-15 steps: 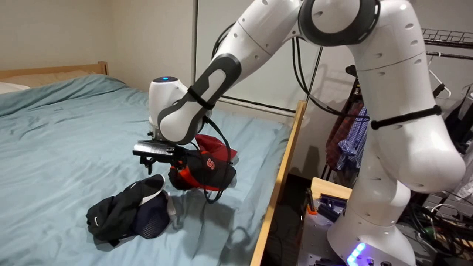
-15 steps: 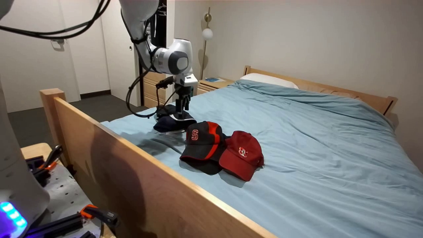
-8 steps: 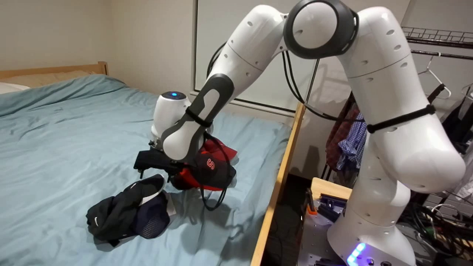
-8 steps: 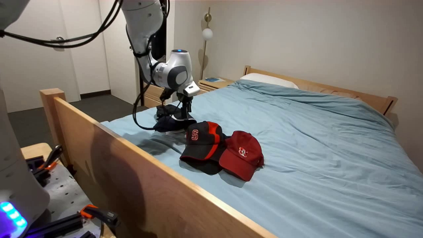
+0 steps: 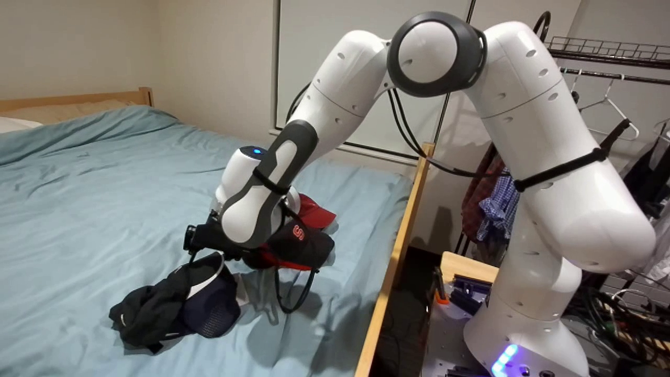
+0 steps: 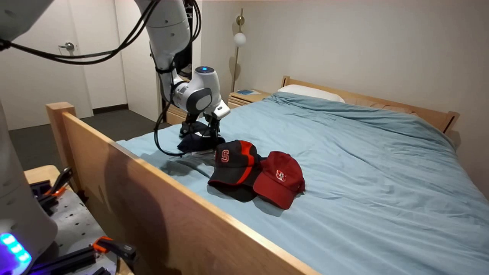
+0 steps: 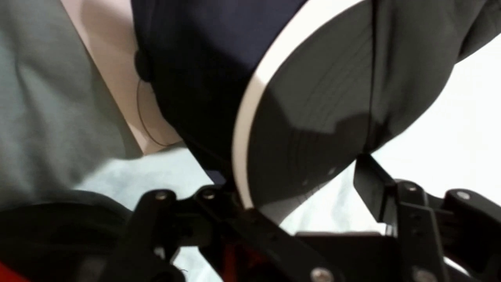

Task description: Separate the caps on the left from each other

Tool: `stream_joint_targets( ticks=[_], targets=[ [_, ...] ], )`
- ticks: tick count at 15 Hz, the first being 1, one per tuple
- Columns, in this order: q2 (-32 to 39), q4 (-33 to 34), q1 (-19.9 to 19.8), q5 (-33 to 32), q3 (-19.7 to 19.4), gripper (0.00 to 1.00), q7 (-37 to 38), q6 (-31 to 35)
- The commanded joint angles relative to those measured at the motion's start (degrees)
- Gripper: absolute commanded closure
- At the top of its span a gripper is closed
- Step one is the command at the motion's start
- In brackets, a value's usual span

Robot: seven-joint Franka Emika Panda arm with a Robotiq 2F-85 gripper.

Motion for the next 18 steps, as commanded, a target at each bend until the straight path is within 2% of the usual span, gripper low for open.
stream_joint_targets(
  ticks=[1,3,5,6,7,8,10,11,15,16,18],
  targets=[
    [-2.43,-0.85,2.42,4.52,-1.48,0.64,-3.32,-1.11],
    [-4.65,-1.96,4.60,5.55,-3.27,0.77,-2.58,-0.23],
    [-7.38,-2.91,9.46,6.21,-7.94,0.92,-0.43,-0.27],
    [-9.29,-4.11,13.68,6.15,-12.32,0.97,1.44,0.07],
    [-10.52,-5.09,17.14,3.77,-16.10,0.99,4.90,1.34],
    [-11.97,-6.49,22.80,3.39,-21.92,1.00,7.54,2.90],
    [-13.33,-9.41,29.29,-3.33,-31.04,0.99,16.79,6.61],
    [-12.56,-9.28,33.26,-3.95,-35.84,0.98,19.54,8.00],
    [-5.72,-9.57,50.94,4.29,-54.58,0.98,25.69,12.75],
    [-4.10,-9.80,55.21,5.86,-58.63,0.98,27.77,11.85],
    [-3.73,-11.74,63.88,9.36,-64.32,0.98,30.18,4.96]
  ],
)
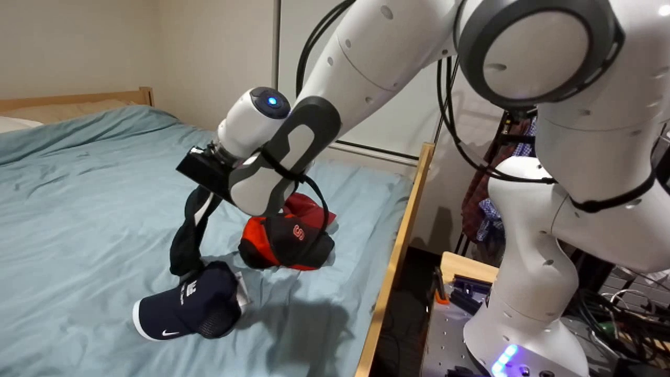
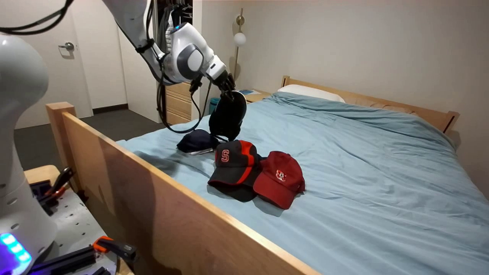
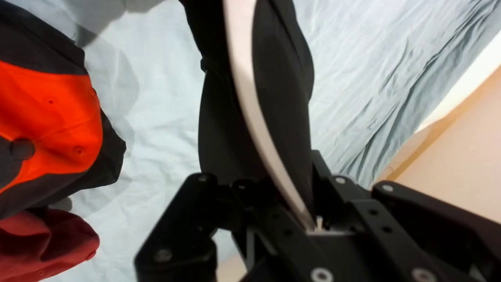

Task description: Separate the caps on the left from each other

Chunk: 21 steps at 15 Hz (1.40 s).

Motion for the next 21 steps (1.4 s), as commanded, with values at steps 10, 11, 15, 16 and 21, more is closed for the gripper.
stream_joint_targets(
  ticks=[10,11,15,16,21],
  targets=[
    [-11.17,-16.72,37.18,1.43,-20.81,0.98,16.55,-35.93],
    [-13.26,-17.86,36.24,1.57,-20.00,0.98,16.13,-36.41],
    [-18.17,-20.36,30.53,1.75,-16.90,0.56,15.41,-34.34],
    [-18.97,-20.39,29.10,1.24,-16.37,0.49,15.55,-34.15],
    [-20.40,-18.28,27.66,3.23,-17.59,0.17,8.19,-34.54]
  ],
)
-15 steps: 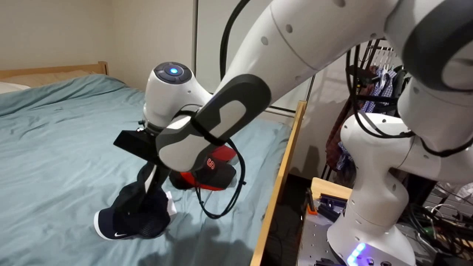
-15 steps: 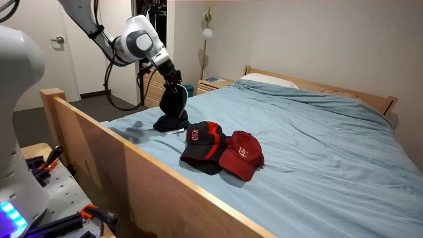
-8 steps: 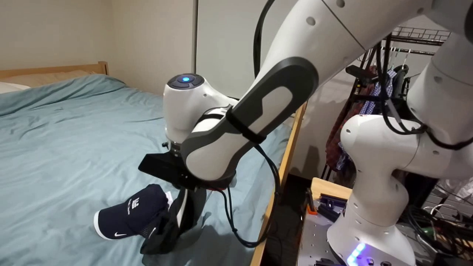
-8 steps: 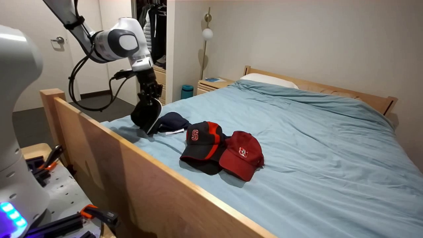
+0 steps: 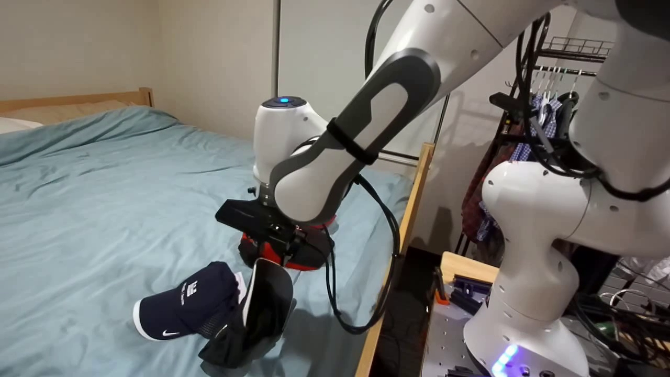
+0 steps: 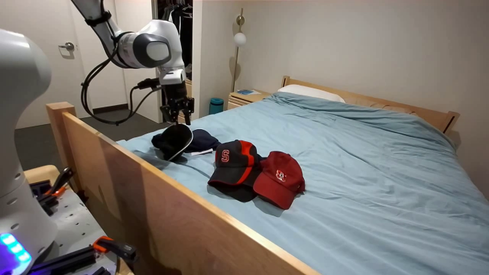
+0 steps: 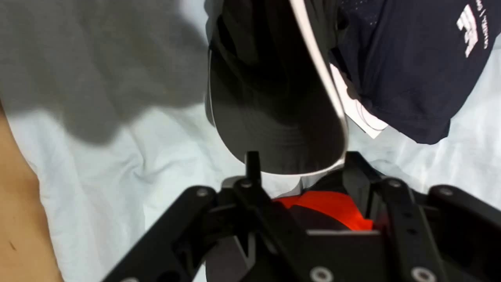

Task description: Separate the caps on the left from each other

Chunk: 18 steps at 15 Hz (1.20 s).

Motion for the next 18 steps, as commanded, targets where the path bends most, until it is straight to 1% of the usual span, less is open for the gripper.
stream_joint_targets(
  ticks=[1,2,4,5,6,7,8,9,12,14,15,16,17,18],
  targets=[
    [-4.04,1.14,-3.06,0.25,1.51,0.12,-6.55,0.48],
    [-4.74,1.50,-4.23,0.89,2.54,0.04,-8.66,0.85],
    [-6.01,2.20,-6.78,2.74,5.18,0.00,-12.86,1.09],
    [-6.20,2.56,-7.94,3.86,6.47,0.00,-14.83,1.50],
    [-8.82,2.73,-14.23,-0.12,12.47,0.00,-13.28,2.85],
    [-7.15,3.02,-10.70,4.64,9.48,0.00,-18.27,4.30],
    [-7.90,3.77,-12.04,3.51,10.84,0.00,-20.22,3.80],
    [-8.66,4.57,-12.36,2.15,10.99,0.00,-23.16,1.91],
    [-10.75,8.03,-10.68,-2.80,9.20,0.00,-27.79,-5.33],
    [-11.84,10.69,-10.82,-5.68,8.88,0.00,-31.90,-8.34],
    [-10.81,13.25,-11.32,-7.43,8.64,0.00,-33.88,-10.77],
    [-4.89,16.87,-10.57,-12.29,6.31,0.00,-26.93,-11.40],
    [-3.42,17.87,-11.03,-11.33,6.32,0.00,-25.31,-7.83],
    [-3.24,19.12,-20.40,-13.16,15.53,0.00,-23.86,-4.26]
  ],
)
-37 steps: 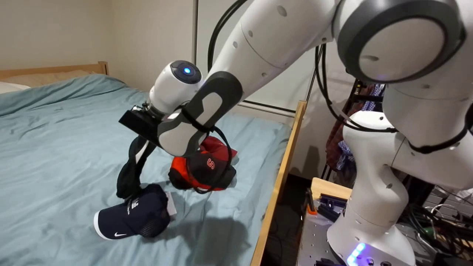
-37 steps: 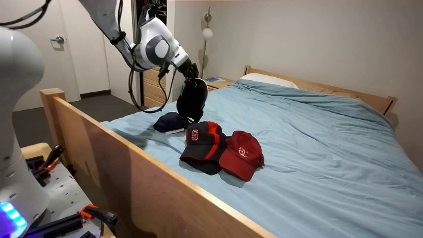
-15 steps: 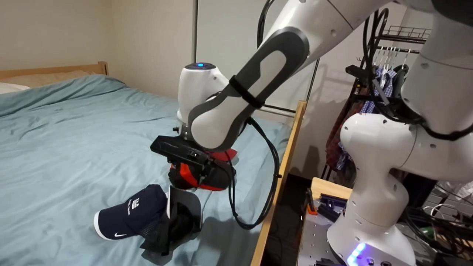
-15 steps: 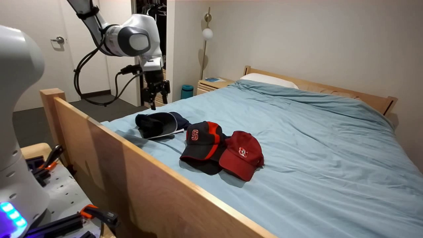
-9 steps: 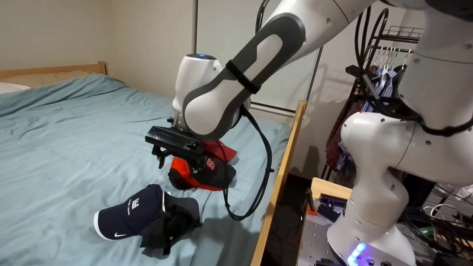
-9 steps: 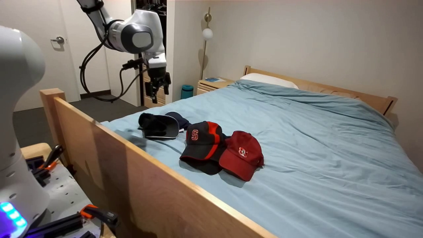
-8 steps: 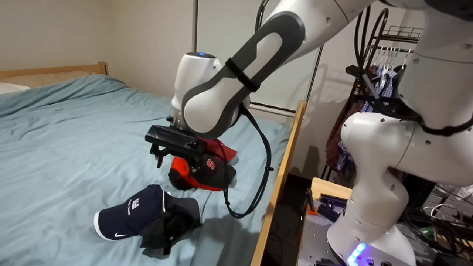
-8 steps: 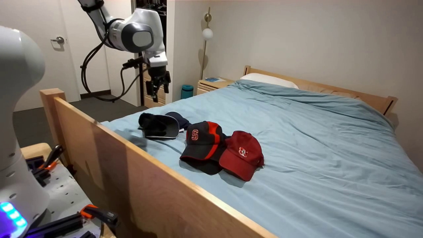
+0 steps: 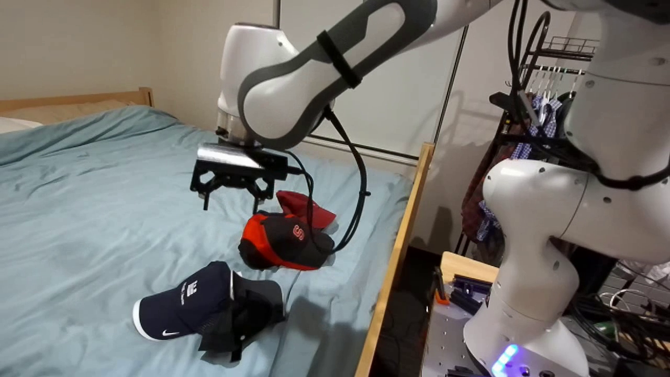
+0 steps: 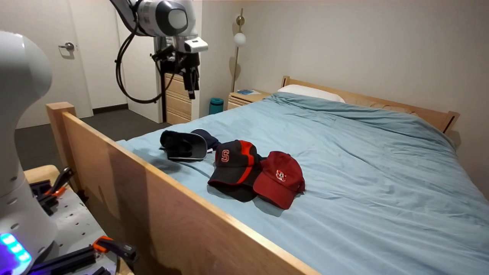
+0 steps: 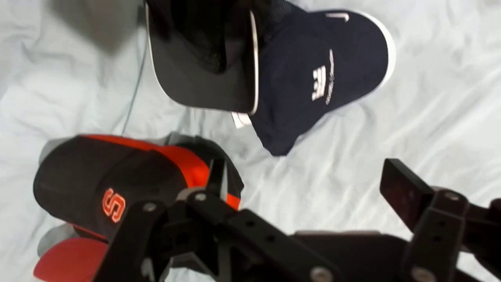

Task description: Separate the caps on the left from each other

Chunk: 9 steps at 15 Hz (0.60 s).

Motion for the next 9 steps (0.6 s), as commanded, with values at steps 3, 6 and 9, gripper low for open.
stream_joint_targets(
  ticks=[3,6,9],
  targets=[
    [4.22,8.59,-20.36,0.88,20.26,0.00,-9.97,3.56],
    [3.75,11.40,-33.68,3.04,34.09,0.00,-19.69,1.77],
    [5.24,15.75,-46.84,4.91,47.15,0.00,-29.80,-1.31]
  ],
)
